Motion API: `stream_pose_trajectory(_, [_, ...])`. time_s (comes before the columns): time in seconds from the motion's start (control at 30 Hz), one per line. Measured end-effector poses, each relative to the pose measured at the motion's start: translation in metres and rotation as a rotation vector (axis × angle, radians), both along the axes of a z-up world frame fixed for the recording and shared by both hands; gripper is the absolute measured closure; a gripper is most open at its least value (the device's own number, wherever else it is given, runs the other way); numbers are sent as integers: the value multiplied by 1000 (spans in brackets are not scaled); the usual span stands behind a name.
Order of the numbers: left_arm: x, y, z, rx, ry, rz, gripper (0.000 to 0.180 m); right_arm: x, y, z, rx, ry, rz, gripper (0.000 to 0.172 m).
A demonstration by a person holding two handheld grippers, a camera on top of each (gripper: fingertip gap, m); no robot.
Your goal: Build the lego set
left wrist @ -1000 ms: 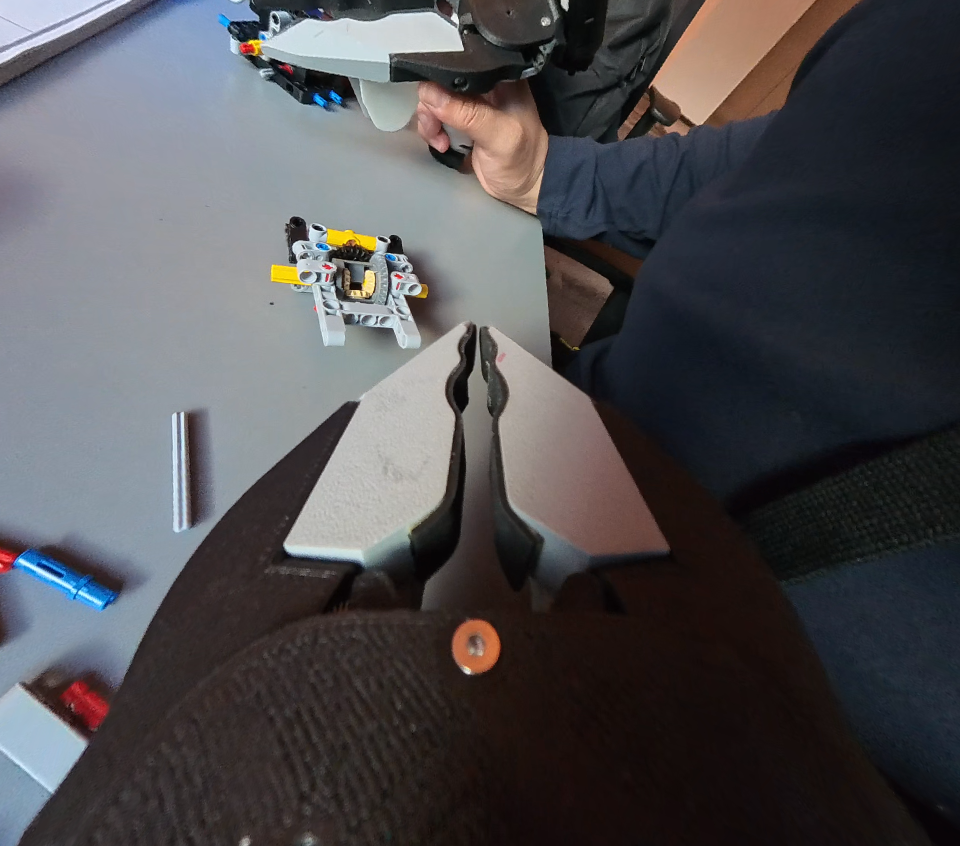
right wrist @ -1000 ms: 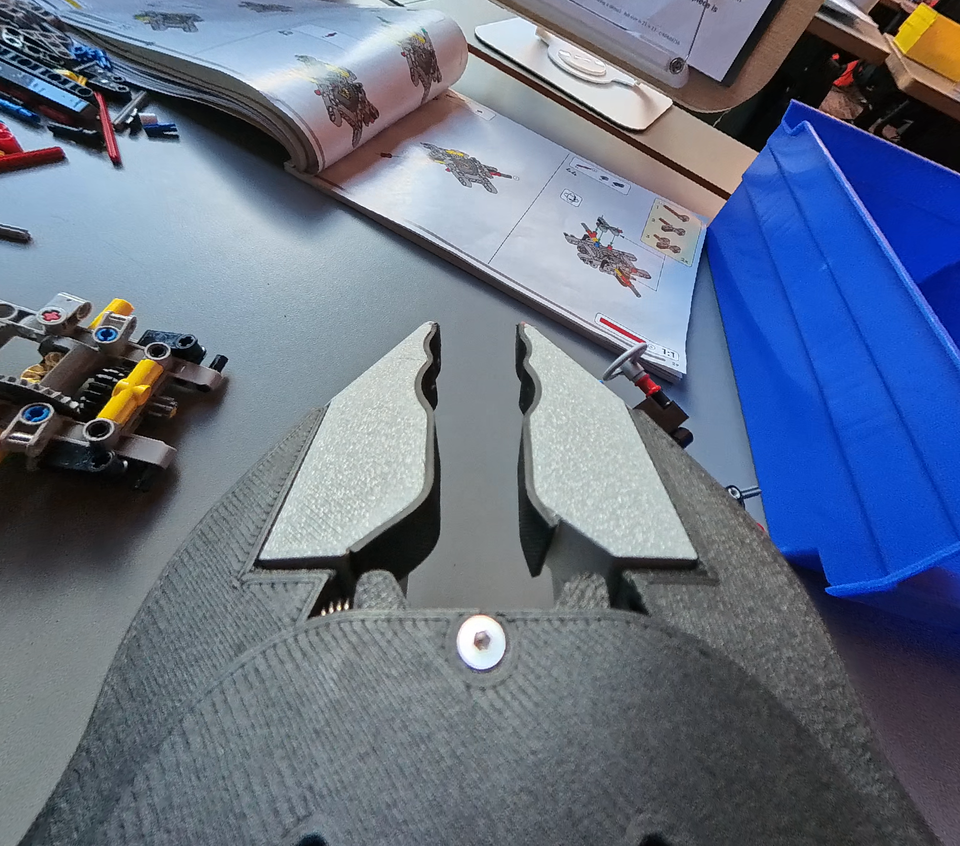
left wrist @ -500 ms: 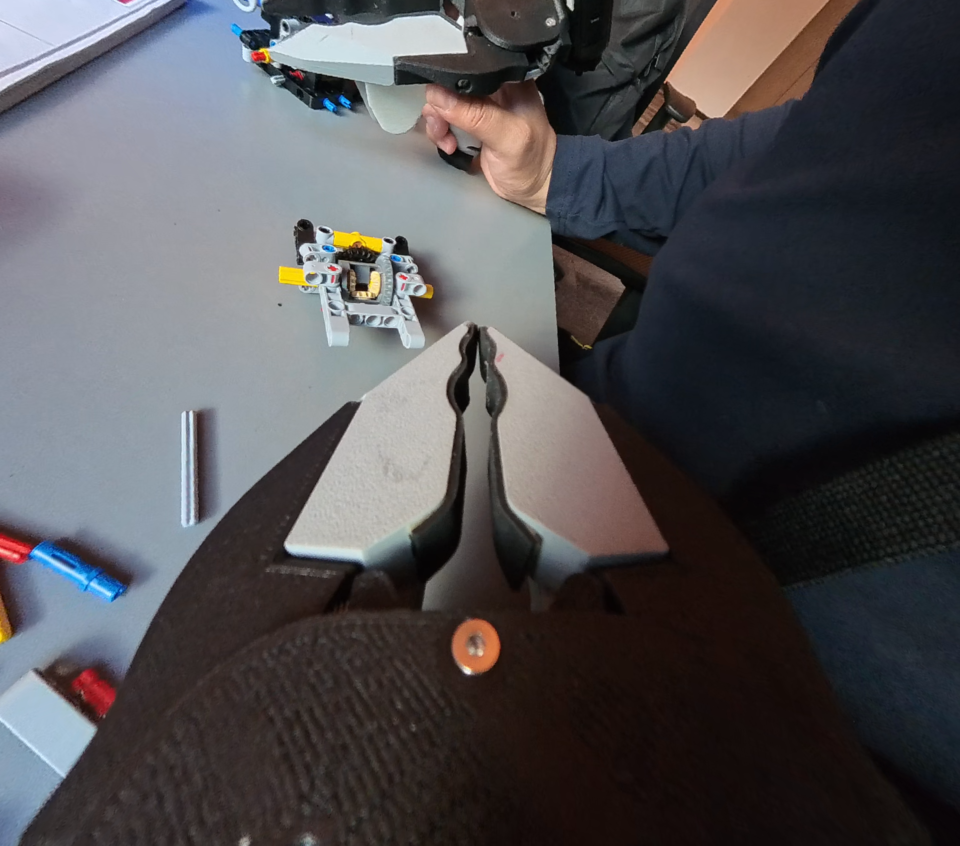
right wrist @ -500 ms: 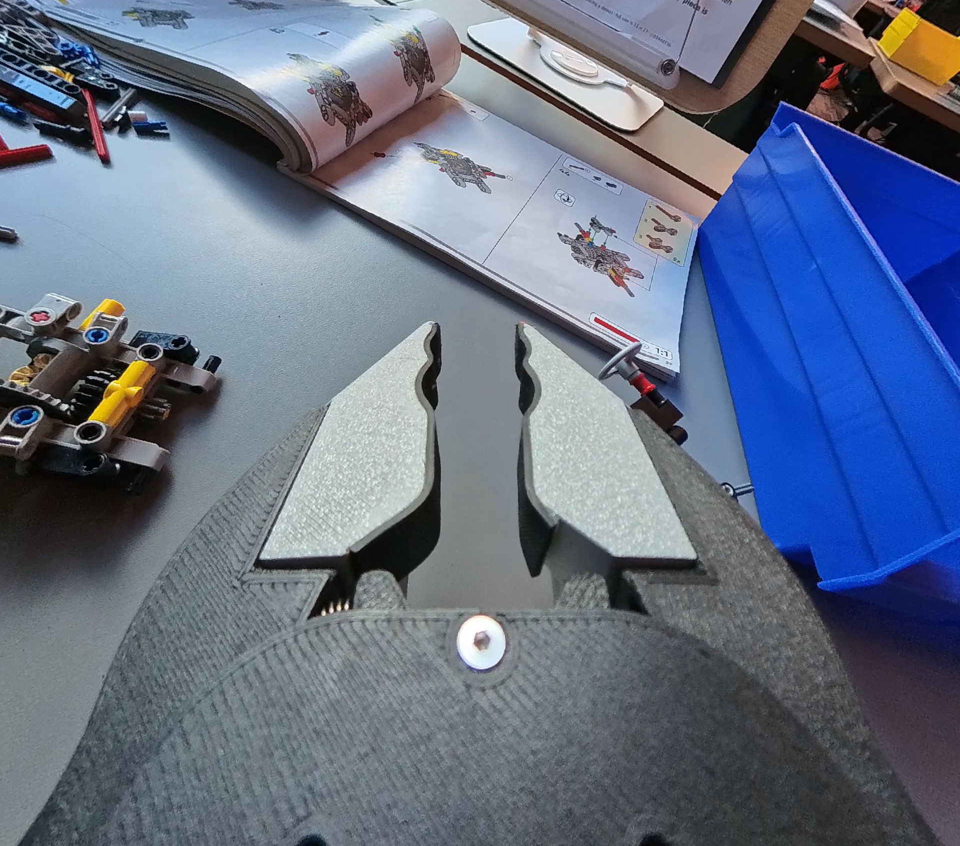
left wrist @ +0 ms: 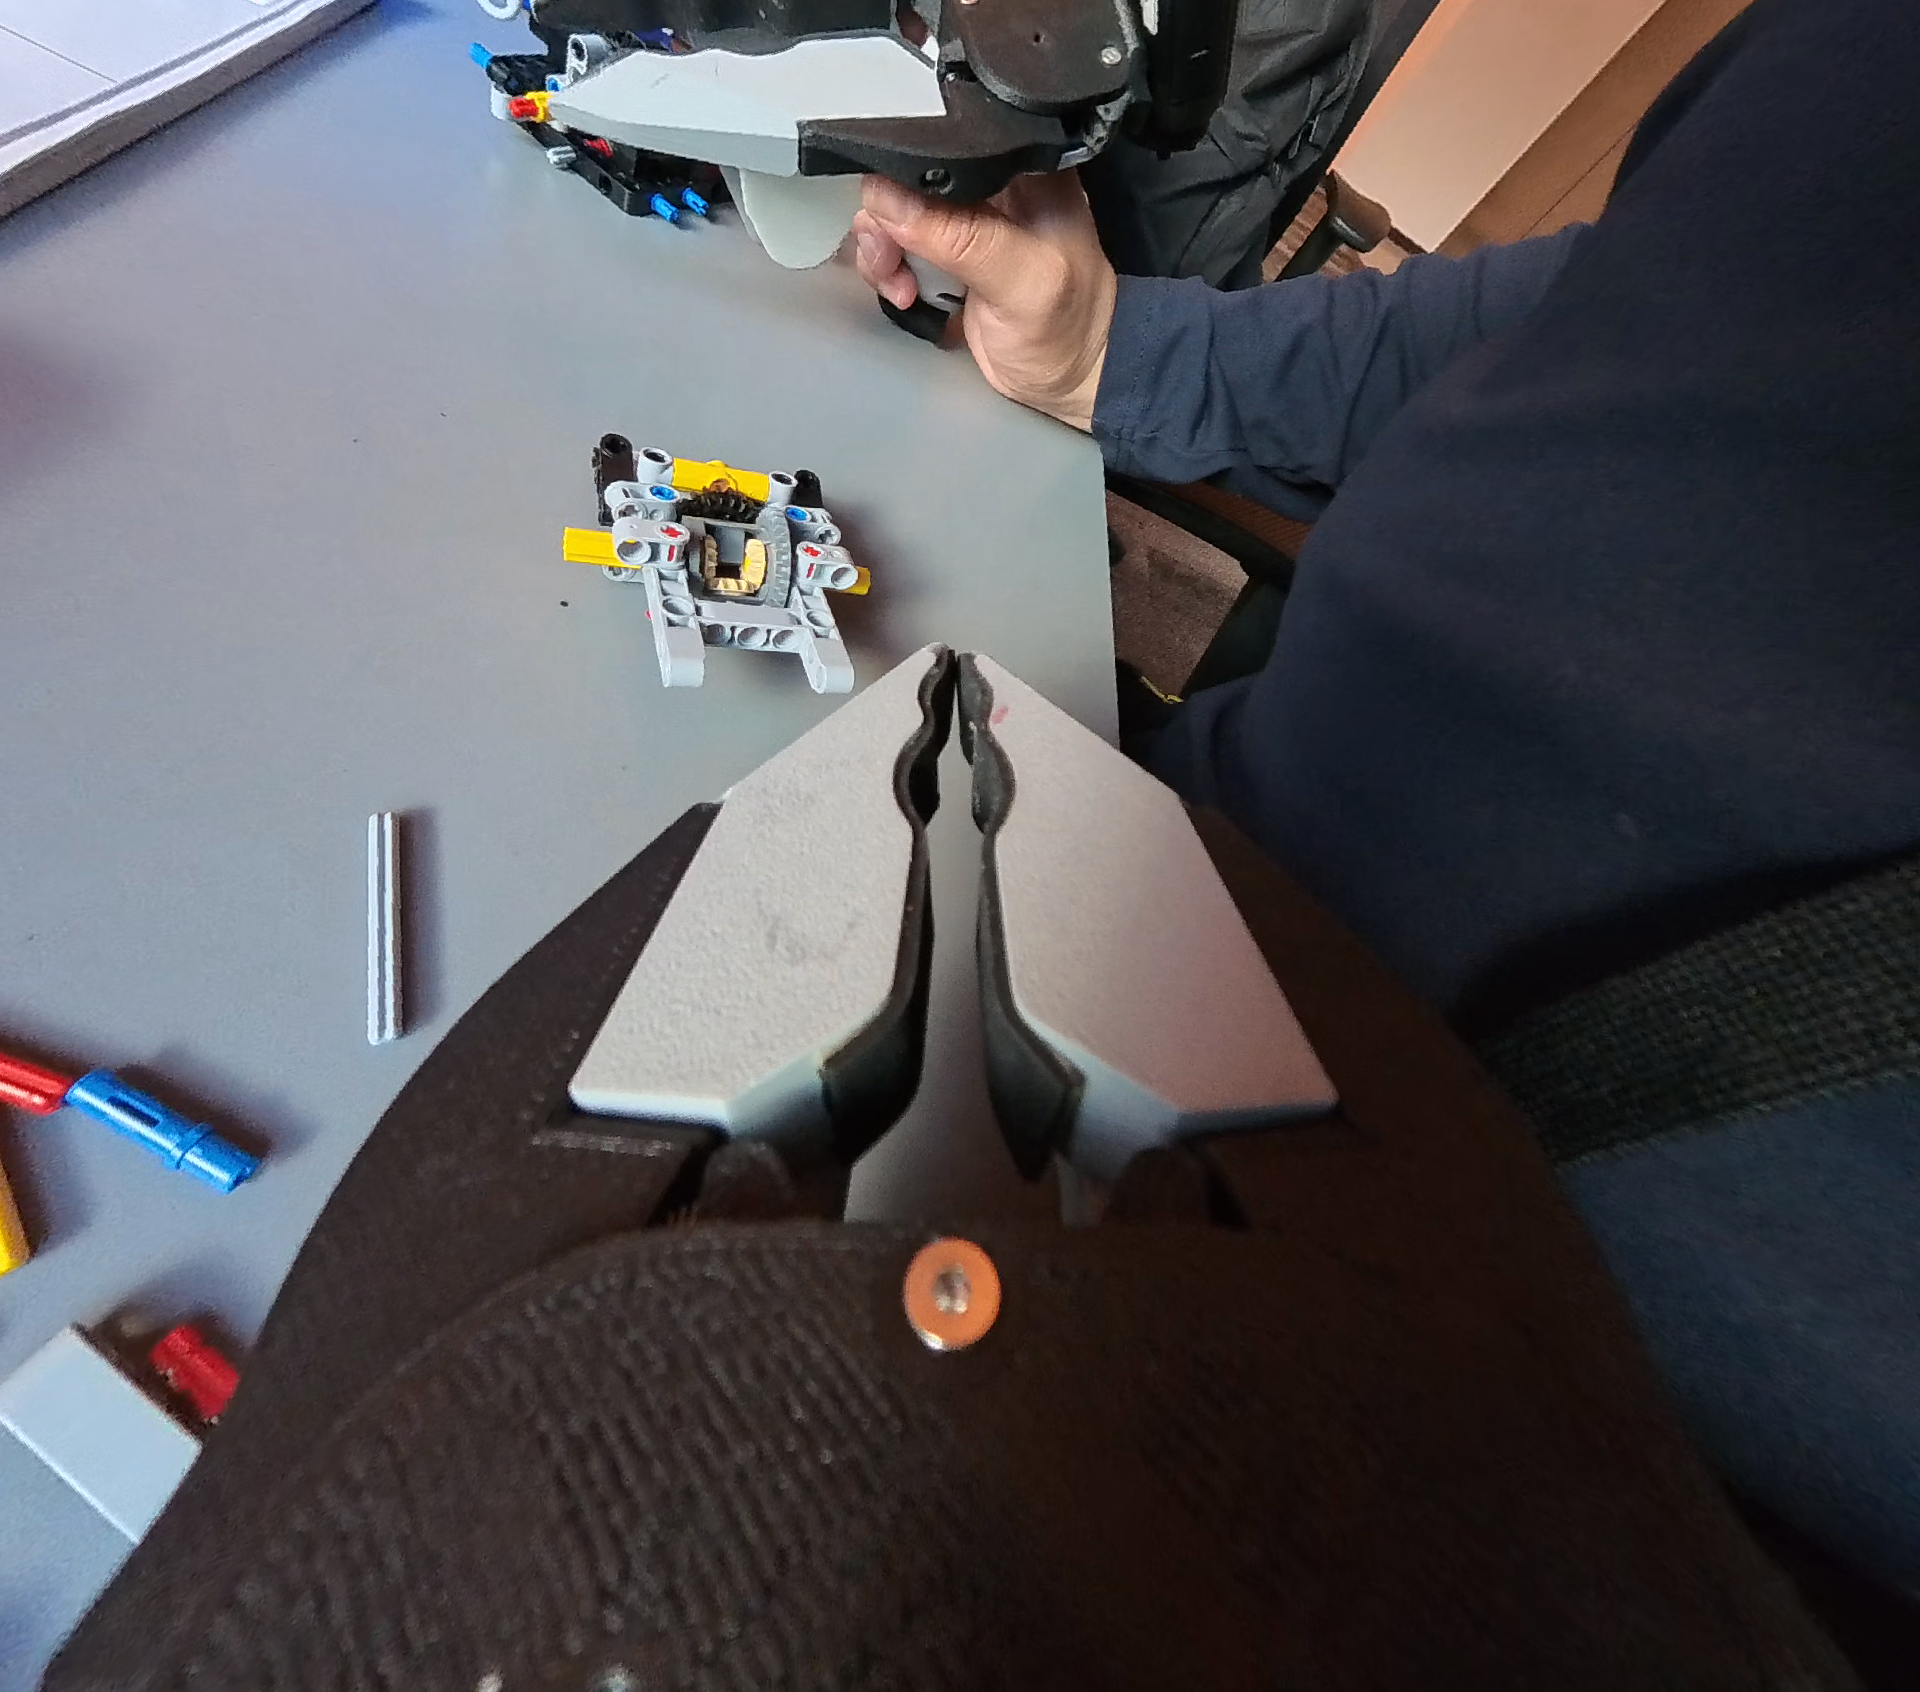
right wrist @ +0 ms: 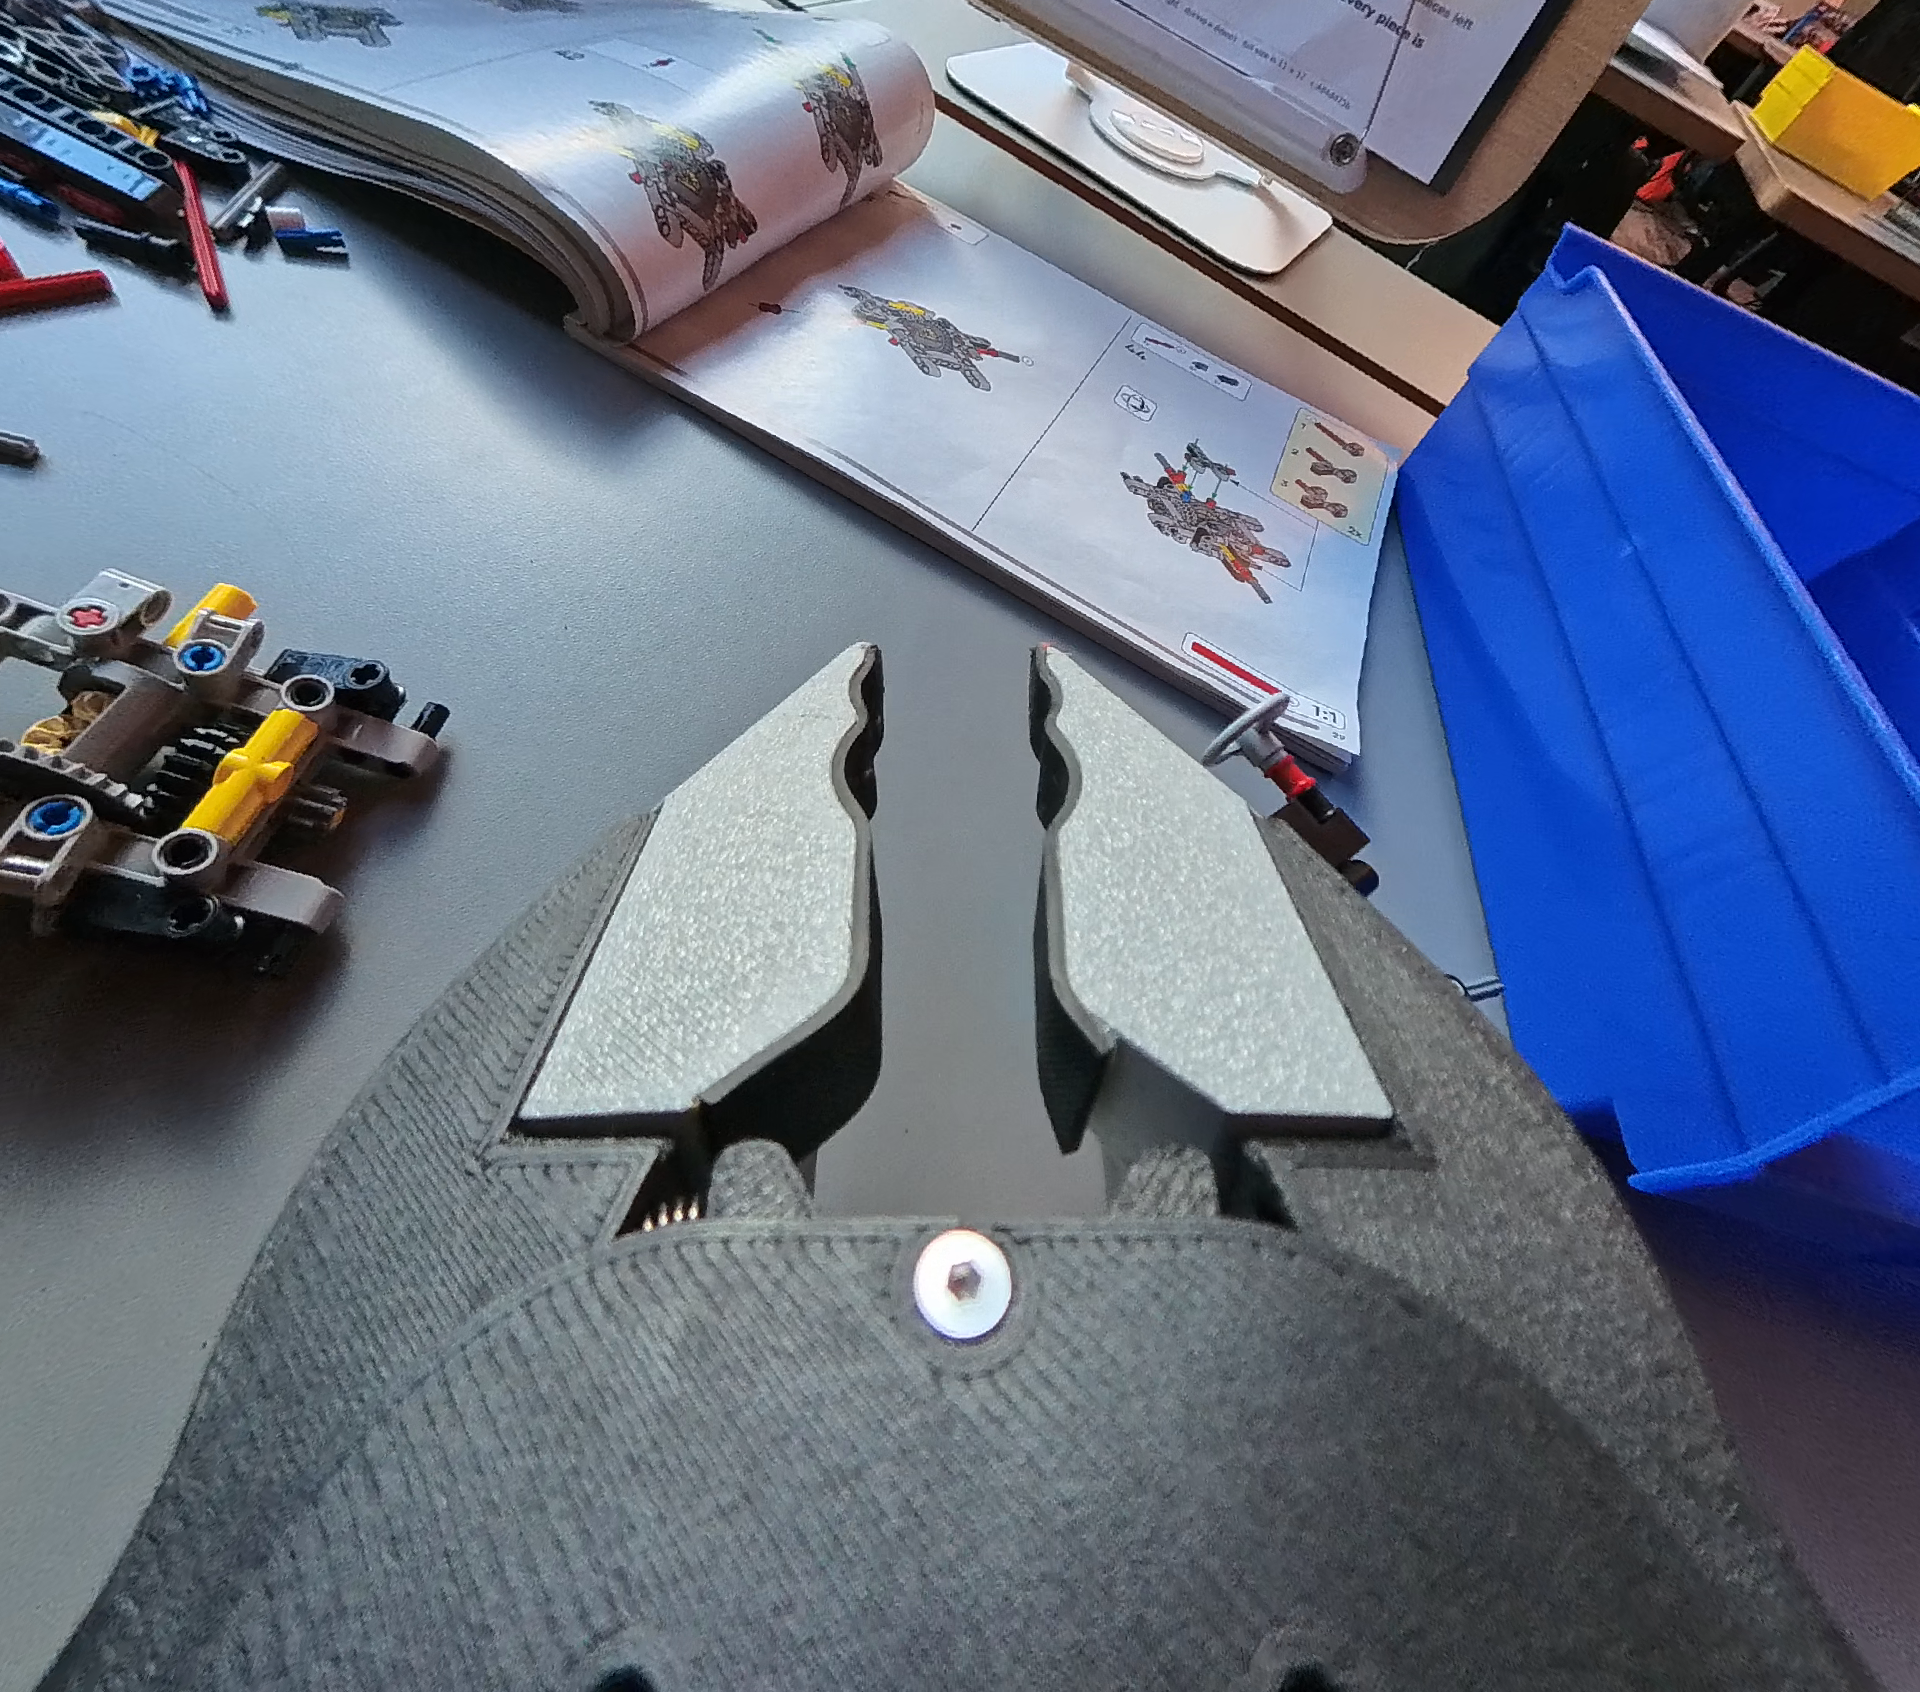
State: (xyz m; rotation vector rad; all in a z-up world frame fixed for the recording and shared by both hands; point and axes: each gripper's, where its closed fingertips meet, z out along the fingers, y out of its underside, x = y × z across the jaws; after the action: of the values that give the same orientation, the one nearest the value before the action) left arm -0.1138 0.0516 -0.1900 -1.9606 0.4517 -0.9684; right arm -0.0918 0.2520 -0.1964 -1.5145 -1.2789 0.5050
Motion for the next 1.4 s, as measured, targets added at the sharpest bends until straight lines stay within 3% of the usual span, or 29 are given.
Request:
stream_pose_trajectory(0.63, [-17, 8, -10, -46, 58, 108, 180, 2, -8, 20, 108, 94, 27, 153])
stream_pose_trajectory(1.0, [-10, 9, -23, -45, 207, 104, 179, 1, -23, 31, 66, 183, 107, 156])
stream_pose_trajectory(1.4, [-9, 10, -28, -46, 259, 108, 174, 3, -36, 36, 40, 219, 161, 161])
